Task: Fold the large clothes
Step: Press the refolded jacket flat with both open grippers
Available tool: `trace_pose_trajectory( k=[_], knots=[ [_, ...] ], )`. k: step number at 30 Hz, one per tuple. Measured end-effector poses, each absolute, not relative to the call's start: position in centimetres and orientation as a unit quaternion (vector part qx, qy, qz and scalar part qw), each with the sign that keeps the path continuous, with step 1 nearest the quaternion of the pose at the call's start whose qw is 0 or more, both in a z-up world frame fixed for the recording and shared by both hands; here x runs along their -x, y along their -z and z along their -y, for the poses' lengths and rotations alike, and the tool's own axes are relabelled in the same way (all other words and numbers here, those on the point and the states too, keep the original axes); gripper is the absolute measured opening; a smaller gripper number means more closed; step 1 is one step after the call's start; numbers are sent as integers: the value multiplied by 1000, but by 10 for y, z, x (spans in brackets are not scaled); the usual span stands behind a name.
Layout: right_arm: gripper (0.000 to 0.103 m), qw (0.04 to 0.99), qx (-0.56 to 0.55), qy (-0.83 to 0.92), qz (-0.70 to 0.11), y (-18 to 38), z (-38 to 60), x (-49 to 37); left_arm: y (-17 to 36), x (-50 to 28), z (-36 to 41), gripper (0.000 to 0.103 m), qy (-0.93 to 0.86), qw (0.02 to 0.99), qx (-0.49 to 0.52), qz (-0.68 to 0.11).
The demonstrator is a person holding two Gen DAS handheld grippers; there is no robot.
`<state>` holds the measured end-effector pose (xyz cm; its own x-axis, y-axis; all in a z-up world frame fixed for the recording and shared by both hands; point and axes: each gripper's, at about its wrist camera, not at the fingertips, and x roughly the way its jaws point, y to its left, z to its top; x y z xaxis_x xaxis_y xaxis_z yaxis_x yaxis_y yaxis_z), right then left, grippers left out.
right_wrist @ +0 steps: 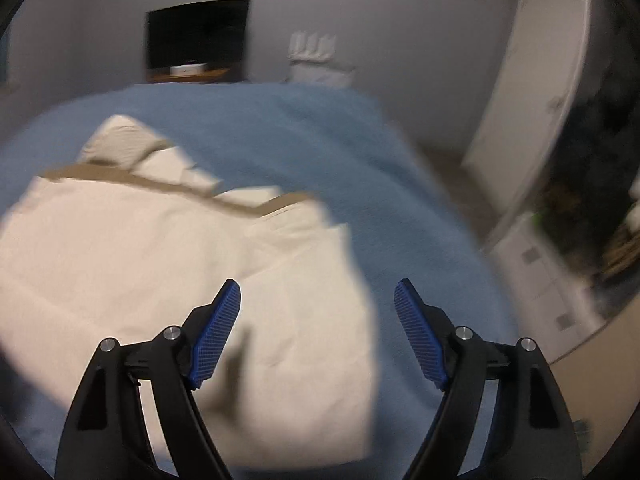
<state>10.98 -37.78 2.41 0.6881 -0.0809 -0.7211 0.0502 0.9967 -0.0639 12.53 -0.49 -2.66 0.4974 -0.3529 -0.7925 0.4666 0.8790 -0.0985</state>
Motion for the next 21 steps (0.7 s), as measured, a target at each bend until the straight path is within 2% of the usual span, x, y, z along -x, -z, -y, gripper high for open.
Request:
trace_pose_trajectory(
  k=[4,6,8,11,21],
  knots=[
    [77,880,-1,-63,-471,7,356,-97,56,-126,18,80,230,848,-83,-470],
    [82,869,32,-65,-489,26,344,-92,64,-127,25,87,225,849,-97,-468],
    [84,870,55,-63,-486,37,338,-96,66,-133,32,93,214,855,-107,-460],
    [89,871,21,-61,-488,48,348,-124,67,-147,35,97,198,863,-91,-455],
    [89,882,-26,-24,-470,46,339,-232,54,-247,44,98,142,875,-64,-459]
  ],
)
